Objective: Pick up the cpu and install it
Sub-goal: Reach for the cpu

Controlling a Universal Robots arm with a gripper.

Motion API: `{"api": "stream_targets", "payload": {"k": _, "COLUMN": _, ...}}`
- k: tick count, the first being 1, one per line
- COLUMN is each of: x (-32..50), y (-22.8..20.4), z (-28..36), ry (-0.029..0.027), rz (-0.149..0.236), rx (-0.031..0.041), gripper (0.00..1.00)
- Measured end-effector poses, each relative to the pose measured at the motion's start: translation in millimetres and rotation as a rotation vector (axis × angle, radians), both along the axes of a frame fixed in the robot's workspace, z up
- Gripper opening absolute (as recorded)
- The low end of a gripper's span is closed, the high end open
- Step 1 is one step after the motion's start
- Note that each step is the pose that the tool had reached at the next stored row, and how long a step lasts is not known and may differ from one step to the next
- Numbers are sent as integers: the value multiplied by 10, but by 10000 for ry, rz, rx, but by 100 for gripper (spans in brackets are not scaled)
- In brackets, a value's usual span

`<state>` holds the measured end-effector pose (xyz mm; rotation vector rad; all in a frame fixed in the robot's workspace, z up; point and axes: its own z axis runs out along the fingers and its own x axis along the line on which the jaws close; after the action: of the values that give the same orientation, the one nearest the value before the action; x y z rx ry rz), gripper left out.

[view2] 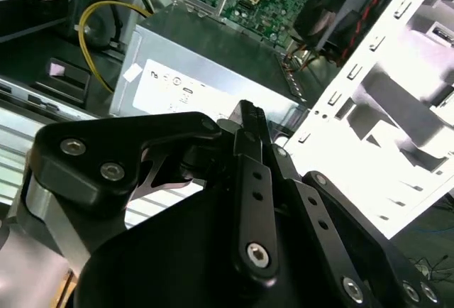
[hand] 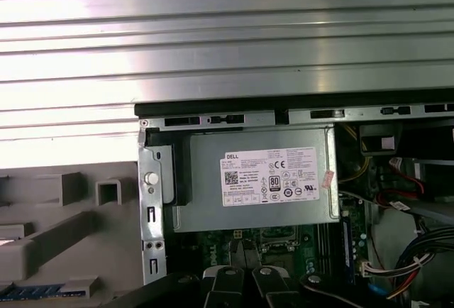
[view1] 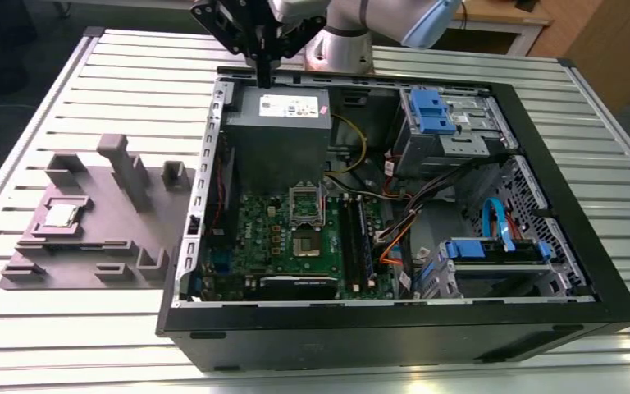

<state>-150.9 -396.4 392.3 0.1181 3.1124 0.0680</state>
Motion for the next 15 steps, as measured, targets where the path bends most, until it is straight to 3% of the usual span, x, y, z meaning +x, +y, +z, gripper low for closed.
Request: {"api": "stream_targets", "payload": {"k": 15, "x": -263, "y": 0, "z": -4, "ry": -5, "rz": 2, "rx": 1, "gripper": 10}}
